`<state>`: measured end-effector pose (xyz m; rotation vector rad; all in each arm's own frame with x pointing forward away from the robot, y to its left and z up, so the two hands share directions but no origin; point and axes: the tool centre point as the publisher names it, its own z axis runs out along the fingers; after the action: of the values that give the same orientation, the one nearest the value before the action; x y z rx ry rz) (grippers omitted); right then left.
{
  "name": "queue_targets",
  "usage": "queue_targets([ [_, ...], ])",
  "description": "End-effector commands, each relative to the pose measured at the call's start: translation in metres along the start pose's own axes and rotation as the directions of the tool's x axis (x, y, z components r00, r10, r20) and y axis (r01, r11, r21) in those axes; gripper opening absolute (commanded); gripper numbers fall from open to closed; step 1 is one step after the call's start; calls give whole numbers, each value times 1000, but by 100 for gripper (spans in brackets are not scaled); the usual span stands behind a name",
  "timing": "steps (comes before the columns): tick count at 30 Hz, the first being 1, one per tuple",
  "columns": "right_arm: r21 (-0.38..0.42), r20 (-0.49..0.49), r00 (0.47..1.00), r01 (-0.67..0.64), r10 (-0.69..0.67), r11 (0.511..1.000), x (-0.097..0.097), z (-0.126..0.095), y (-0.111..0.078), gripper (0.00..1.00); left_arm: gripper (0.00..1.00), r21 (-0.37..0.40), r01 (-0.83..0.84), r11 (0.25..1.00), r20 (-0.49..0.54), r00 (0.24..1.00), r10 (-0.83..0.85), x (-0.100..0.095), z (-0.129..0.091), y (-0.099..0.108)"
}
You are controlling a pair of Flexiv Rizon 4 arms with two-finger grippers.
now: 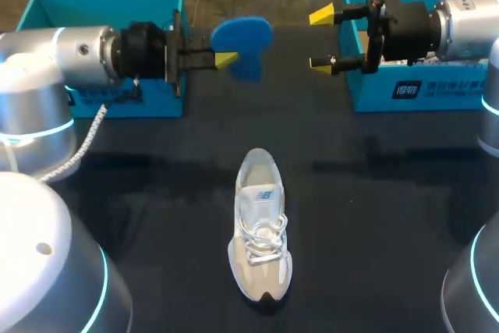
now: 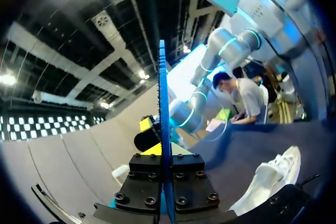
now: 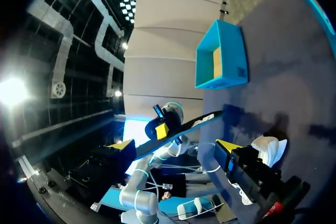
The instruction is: Take the shoe out of the shoebox, open the shoe tongue, remove and reinsert the insole, then place the shoe into the shoebox
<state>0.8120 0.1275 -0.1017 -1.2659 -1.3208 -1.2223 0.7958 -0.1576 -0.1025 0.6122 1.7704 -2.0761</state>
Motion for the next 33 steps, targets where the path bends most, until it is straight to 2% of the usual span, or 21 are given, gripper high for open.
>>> queue_targets([
  [1, 0, 3, 1000, -1, 1, 1000, 0, 1, 0, 100, 0, -22, 211, 977, 12, 977, -211, 1, 0, -4],
  [2, 0, 3, 1000, -1, 1, 1000, 0, 1, 0, 100, 0, -40, 289, 956, 28, 957, -288, 0, 3, 0],
  [4, 0, 3, 1000, -1, 1, 1000, 0, 1, 0, 100, 0, -27, 459, 888, 39, 888, -458, 4, 4, 2],
  [7, 0, 3, 1000, -1, 1, 1000, 0, 1, 0, 100, 0, -10, 722, 692, 28, 692, -722, 12, 5, 4],
  [8, 0, 3, 1000, -1, 1, 1000, 0, 1, 0, 100, 0, 8, 808, 589, 26, 589, -808, 15, 4, 5],
  [10, 0, 3, 1000, -1, 1, 1000, 0, 1, 0, 100, 0, -5, 930, 368, 59, 367, -928, 18, 4, 9],
  [11, 0, 3, 1000, -1, 1, 1000, 0, 1, 0, 100, 0, -19, 939, 342, 70, 343, -937, 19, 4, 9],
  [22, 0, 3, 1000, -1, 1, 1000, 0, 1, 0, 100, 0, -19, 939, 342, 70, 343, -937, 19, 4, 9],
  [24, 0, 3, 1000, -1, 1, 1000, 0, 1, 0, 100, 0, -25, 963, 269, 99, 270, -958, 17, 6, 12],
  [28, 0, 3, 1000, -1, 1, 1000, 0, 1, 0, 100, 0, 8, 1000, 12, 104, 11, -994, 13, 3, 14],
  [31, 0, 3, 1000, -1, 1, 1000, 0, 1, 0, 100, 0, 44, 989, -143, 121, -147, -982, 11, 2, 20],
  [33, 0, 3, 1000, -1, 1, 1000, 0, 1, 0, 100, 0, 69, 985, -156, 150, -165, -975, 12, 2, 26],
])
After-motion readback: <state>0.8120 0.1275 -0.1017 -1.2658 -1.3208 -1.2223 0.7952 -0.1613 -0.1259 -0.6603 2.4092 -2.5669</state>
